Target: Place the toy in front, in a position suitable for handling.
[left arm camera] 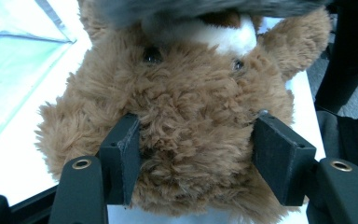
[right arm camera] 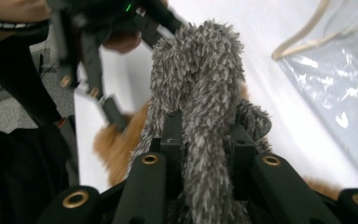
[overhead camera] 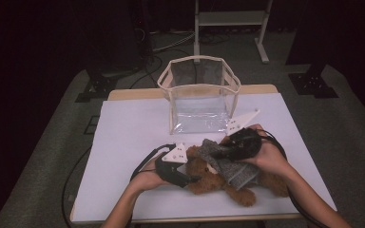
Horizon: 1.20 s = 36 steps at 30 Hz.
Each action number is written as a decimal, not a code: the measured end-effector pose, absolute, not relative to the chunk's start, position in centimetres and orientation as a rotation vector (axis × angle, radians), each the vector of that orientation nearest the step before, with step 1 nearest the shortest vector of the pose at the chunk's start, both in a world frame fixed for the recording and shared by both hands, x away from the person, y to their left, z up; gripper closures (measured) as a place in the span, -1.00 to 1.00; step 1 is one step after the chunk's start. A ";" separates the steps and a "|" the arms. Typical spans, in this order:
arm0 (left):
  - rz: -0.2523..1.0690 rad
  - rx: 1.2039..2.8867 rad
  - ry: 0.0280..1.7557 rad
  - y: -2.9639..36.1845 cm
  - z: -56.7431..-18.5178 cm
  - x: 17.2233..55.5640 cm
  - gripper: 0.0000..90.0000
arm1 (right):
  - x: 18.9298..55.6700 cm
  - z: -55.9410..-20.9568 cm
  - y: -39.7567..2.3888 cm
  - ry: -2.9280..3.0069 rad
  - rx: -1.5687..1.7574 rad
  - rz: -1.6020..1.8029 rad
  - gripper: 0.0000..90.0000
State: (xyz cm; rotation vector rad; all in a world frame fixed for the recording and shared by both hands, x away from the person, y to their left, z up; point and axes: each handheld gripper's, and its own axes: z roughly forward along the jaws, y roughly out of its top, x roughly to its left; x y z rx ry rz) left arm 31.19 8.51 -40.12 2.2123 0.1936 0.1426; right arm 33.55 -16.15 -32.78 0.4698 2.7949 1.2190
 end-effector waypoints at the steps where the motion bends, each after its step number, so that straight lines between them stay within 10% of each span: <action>1: 0.146 2.217 0.192 8.5 -40.1 31.1 -0.19 | 33.8 -32.7 -15.7 2.798 0.467 1.212 0.63; 36: 0.122 2.255 0.095 8.6 -39.6 30.2 -0.18 | 36.3 -35.1 -16.3 2.901 0.556 1.146 0.63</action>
